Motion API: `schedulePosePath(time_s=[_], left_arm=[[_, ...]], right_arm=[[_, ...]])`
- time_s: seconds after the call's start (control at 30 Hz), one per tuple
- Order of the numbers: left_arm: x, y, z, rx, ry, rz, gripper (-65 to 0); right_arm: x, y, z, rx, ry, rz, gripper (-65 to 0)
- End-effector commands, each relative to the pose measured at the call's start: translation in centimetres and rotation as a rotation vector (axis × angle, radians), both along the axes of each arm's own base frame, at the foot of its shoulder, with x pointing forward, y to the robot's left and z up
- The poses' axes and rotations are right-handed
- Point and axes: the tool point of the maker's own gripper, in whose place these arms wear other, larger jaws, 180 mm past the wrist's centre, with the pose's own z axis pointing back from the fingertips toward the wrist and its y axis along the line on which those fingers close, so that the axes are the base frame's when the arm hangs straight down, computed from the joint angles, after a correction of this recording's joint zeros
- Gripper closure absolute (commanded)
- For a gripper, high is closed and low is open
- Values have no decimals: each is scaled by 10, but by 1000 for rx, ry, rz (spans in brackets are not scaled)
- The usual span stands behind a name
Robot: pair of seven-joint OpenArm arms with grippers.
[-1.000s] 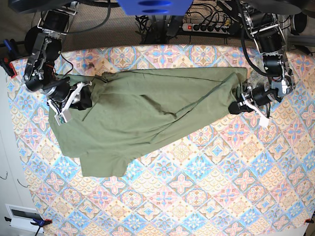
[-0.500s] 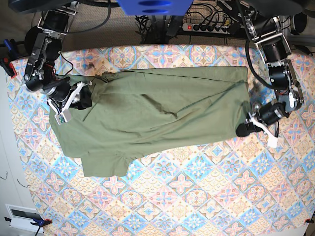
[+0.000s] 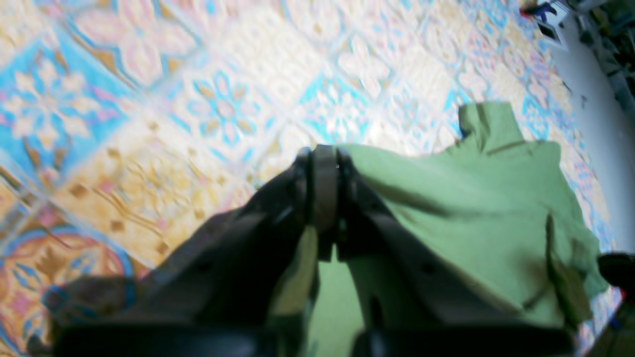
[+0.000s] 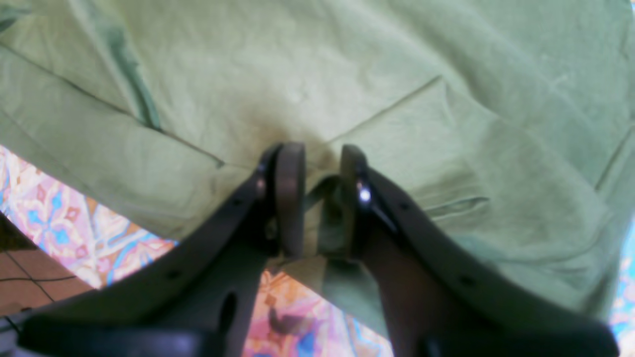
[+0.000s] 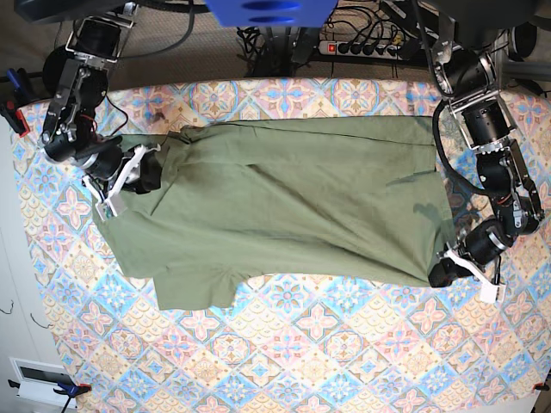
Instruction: Layout the t-shirt on the table in an organized manner, then fold the t-shirt properly
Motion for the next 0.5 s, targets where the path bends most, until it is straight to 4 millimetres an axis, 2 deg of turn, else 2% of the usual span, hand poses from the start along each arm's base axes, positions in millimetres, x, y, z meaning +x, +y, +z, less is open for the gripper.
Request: schedulePosePath(time_s=[0.0,0.07,0.13,0.23,0.47], left_arm=[[16,7,33,7,-100,14,0],[19,8,36,24,-105,20,0],[23,4,38,31,-111,19,0],[28,-3,34,55,-101,17,0],[28,-21,16,74,-57,5,0]], right_arm=[[25,-3,30,6,-109,2,-125],[38,-5,40,5,-141,-1,-126],[44,-10,36,16,-126,-15,-127],[61,-42,32,-50,-91,-54,-128],[117,-83,25,-123,-21,-158,-129]])
